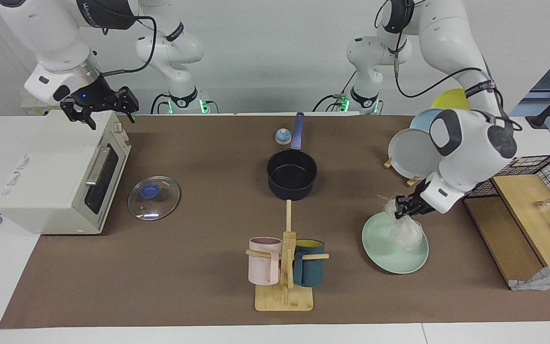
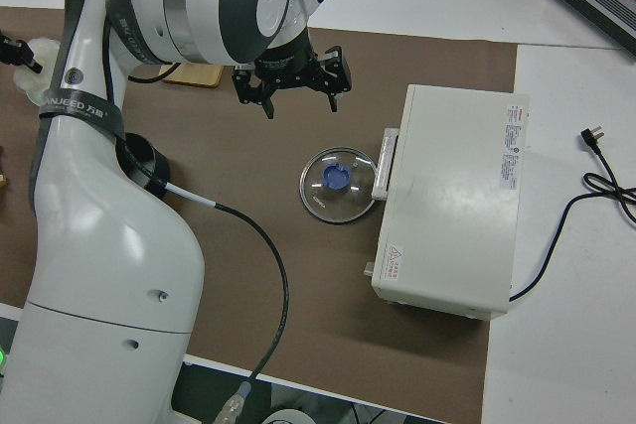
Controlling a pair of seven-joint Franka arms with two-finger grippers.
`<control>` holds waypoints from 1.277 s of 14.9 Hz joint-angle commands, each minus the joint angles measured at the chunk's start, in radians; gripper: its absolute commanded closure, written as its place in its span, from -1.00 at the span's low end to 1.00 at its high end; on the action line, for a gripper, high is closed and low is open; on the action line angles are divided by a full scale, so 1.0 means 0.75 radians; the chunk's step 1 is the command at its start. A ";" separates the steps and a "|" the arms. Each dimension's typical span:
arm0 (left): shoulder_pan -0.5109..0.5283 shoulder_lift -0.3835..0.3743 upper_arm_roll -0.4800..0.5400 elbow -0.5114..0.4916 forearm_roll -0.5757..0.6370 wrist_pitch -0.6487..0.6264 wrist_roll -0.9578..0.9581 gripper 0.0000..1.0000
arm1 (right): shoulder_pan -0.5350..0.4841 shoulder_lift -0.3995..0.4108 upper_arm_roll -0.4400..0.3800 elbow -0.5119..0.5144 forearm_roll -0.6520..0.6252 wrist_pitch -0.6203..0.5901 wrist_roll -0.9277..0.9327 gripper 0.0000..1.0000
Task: Transfer vermicelli from plate to pot
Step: 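Carry the vermicelli over the pot while the right gripper grasps the lid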
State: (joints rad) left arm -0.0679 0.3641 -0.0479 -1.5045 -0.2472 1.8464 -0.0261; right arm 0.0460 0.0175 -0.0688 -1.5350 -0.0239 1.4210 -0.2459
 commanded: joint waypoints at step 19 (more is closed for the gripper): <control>-0.566 -0.477 -0.059 -0.394 -0.067 -0.059 -0.752 1.00 | 0.004 0.065 0.006 -0.819 0.044 1.075 -0.028 -1.00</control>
State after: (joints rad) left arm -0.4390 0.0902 -0.1089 -1.6564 -0.2819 1.6971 -0.5572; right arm 0.0595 0.0958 -0.0657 -2.1001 -0.0100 2.1933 -0.2459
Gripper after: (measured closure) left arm 0.775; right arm 0.000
